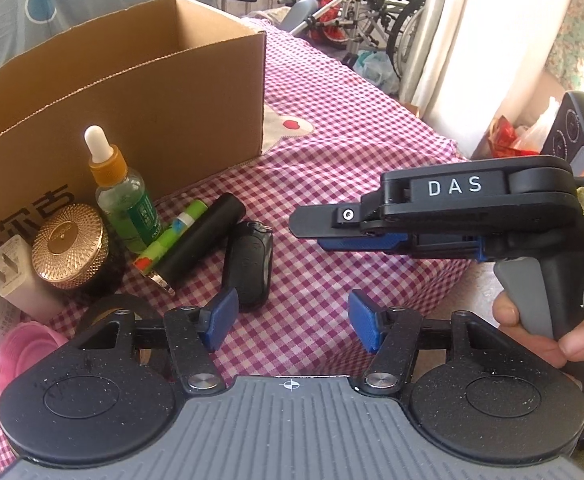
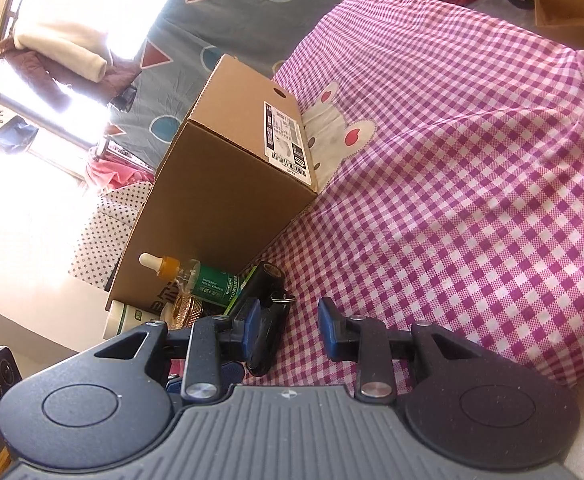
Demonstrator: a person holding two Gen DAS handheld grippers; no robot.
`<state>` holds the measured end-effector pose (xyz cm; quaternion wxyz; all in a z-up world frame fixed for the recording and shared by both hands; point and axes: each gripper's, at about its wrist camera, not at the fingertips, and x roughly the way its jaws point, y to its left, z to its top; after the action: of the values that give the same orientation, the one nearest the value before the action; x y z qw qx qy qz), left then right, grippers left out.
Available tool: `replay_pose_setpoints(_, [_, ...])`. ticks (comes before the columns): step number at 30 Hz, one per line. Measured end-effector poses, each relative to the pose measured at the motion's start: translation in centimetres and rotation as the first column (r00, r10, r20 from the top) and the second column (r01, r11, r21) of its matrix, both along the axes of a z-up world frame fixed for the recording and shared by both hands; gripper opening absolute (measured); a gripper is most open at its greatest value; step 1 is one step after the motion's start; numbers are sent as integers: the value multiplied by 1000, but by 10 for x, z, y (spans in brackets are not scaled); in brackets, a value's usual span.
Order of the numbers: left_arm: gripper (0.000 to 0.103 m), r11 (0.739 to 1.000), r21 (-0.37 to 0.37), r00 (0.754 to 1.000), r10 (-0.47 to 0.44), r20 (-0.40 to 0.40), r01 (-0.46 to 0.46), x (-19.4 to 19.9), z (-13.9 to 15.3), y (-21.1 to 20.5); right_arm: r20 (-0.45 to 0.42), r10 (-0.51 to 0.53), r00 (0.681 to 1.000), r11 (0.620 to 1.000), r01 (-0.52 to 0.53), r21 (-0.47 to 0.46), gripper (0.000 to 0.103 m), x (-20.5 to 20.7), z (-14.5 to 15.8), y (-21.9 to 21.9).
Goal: Organize rigid objects
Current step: 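Move the open right gripper down around the black key fob, then close the right gripper on the black key fob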
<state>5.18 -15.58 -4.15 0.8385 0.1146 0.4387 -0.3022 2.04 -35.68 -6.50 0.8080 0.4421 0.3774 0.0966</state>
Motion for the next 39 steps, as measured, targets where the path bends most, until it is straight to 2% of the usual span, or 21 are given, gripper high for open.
replay_pose_setpoints(4, [61, 1000, -2, 1000, 10, 24, -10, 7, 2, 3, -10, 22, 1000, 1000, -22, 13, 34, 6, 1, 9])
replay_pose_setpoints(9, [57, 998, 44, 999, 35, 9, -35, 23, -9, -2, -41, 47, 998, 998, -46, 36, 33, 17, -4, 20])
replay_pose_setpoints(12, [52, 999, 19, 999, 30, -40, -30, 28, -13, 1, -50, 54, 997, 998, -51, 42, 31, 22, -5, 23])
replay_pose_setpoints(22, [52, 1000, -10, 999, 19, -28, -19, 26, -13, 1, -62, 68, 996, 996, -64, 69, 22, 32, -12, 27])
replay_pose_setpoints(26, [52, 1000, 5, 1000, 3, -8, -3, 23, -14, -2, -67, 86, 994, 995, -83, 48, 21, 35, -10, 34])
replay_pose_setpoints(32, [51, 1000, -10, 1000, 10, -15, -10, 24, -14, 1, -76, 75, 994, 992, -67, 103, 17, 34, -17, 27])
replay_pose_setpoints(39, [38, 1000, 11, 1000, 2, 17, -2, 21, -14, 0, -62, 71, 996, 994, -65, 86, 17, 31, -17, 21])
